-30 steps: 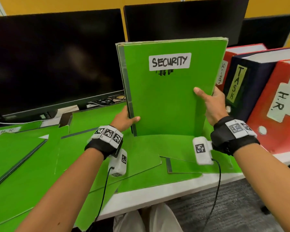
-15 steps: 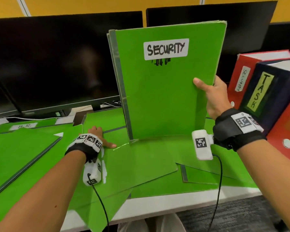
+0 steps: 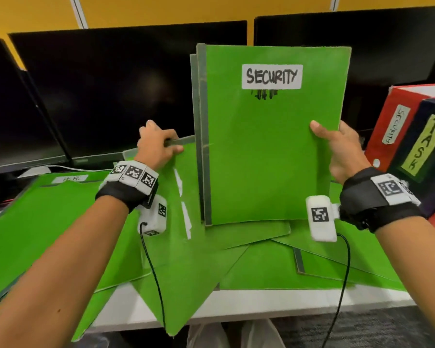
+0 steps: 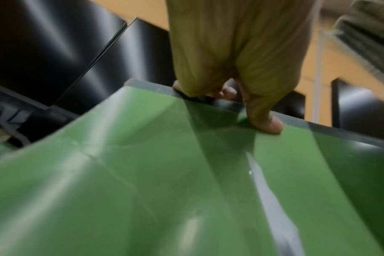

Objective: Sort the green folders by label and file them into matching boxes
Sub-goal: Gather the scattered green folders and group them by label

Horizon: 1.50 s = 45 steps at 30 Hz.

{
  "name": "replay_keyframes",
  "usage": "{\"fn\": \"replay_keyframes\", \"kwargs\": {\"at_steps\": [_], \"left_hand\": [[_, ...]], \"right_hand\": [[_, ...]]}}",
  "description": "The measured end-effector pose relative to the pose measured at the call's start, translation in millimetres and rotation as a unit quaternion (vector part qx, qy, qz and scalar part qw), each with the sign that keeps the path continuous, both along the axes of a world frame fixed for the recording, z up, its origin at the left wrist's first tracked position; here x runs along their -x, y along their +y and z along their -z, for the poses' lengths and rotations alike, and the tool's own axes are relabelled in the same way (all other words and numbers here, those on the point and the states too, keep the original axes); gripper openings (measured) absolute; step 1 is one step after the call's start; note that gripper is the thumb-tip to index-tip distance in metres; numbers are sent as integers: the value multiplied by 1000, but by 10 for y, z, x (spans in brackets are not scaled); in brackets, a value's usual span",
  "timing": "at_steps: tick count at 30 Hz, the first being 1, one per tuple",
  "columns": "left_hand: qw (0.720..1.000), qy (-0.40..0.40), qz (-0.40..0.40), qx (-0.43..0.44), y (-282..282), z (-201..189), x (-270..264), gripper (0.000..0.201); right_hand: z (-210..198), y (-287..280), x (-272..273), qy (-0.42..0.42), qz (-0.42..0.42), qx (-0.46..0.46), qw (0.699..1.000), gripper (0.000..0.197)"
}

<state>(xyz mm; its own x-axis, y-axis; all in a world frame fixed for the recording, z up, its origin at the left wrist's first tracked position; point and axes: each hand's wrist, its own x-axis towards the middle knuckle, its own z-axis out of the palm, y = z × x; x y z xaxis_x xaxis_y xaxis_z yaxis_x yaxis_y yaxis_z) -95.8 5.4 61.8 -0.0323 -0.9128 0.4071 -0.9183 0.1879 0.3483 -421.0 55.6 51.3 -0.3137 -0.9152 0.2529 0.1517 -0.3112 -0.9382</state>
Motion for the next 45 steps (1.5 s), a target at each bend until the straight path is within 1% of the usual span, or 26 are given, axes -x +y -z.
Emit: {"fn": "replay_keyframes", "kwargs": {"at_steps": [1, 2, 5, 7, 9, 10, 12, 15, 18, 20, 24, 25, 27, 28, 29, 30, 32, 33, 35, 36, 37, 39, 40, 41, 43, 45], "left_hand": [[999, -9, 17, 31, 53, -150, 40, 31], [998, -20, 27, 56, 100, -287, 80, 29], [989, -63, 35, 127, 256, -557, 174, 25], [981, -95, 29, 164, 331, -597, 154, 24], [973, -144, 8, 181, 400, -570, 105, 28], [973, -147, -4, 180, 421, -547, 70, 32], [981, -107, -30, 156, 493, -513, 6, 45], [992, -17, -70, 107, 626, -491, -36, 64], [991, 77, -105, 34, 700, -562, -45, 70], [983, 150, -104, -15, 769, -641, -57, 63], [961, 260, -86, -43, 952, -801, -93, 26], [954, 284, -84, -38, 1006, -837, -87, 22], [950, 303, -79, -12, 1100, -877, -125, 30], [945, 319, -71, 10, 1110, -877, -161, 25], [937, 342, -57, 46, 1145, -880, -194, 13], [929, 360, -37, 72, 1174, -875, -220, 22], [914, 393, 12, 100, 1305, -870, -187, 59], [908, 401, 33, 119, 1348, -868, -167, 73], [908, 389, 59, 144, 1402, -830, -163, 85], [909, 385, 65, 143, 1385, -793, -185, 85], [913, 377, 73, 140, 1381, -757, -195, 79], [919, 362, 70, 142, 1315, -689, -243, 45], [910, 381, 77, 146, 1300, -673, -262, 27], [897, 408, 91, 145, 1300, -672, -276, 19], [869, 461, 126, 126, 1293, -669, -277, 30], [848, 493, 156, 112, 1288, -664, -285, 33]], "right_hand": [[-25, 15, -27, -5, -5, 7, 1000, 78], [-61, 45, -66, -10, -12, 13, 1000, 73], [-92, 59, -103, -33, -9, 29, 999, 46], [-94, 94, -133, -46, -20, 35, 998, 49], [-97, 143, -151, -57, -28, 41, 997, 58], [-105, 174, -150, -66, -34, 47, 996, 56], [-112, 219, -112, -77, -51, 63, 994, 53], [-146, 272, -53, -78, -76, 78, 991, 71], [-217, 298, -33, -75, -92, 81, 990, 89], [-283, 329, -56, -67, -105, 79, 989, 93], [-346, 424, -150, -54, -149, 70, 985, 91], [-342, 454, -175, -50, -161, 66, 983, 87], [-315, 536, -221, -44, -189, 61, 979, 74], [-292, 586, -244, -42, -205, 59, 976, 67], [-262, 623, -267, -42, -217, 58, 973, 62], [-220, 657, -289, -41, -225, 55, 972, 60], [-116, 698, -318, -39, -228, 45, 972, 66], [-63, 721, -330, -37, -227, 42, 972, 71], [37, 745, -354, -39, -221, 29, 974, 85], [84, 746, -361, -41, -217, 23, 975, 92], [121, 752, -370, -45, -211, 19, 976, 96], [157, 782, -398, -40, -196, 9, 980, 101], [168, 784, -412, -37, -183, 0, 982, 98], [161, 803, -429, -40, -176, -5, 984, 87], [186, 794, -444, -53, -155, -5, 987, 58], [227, 735, -459, -56, -128, -10, 990, 54]]}}
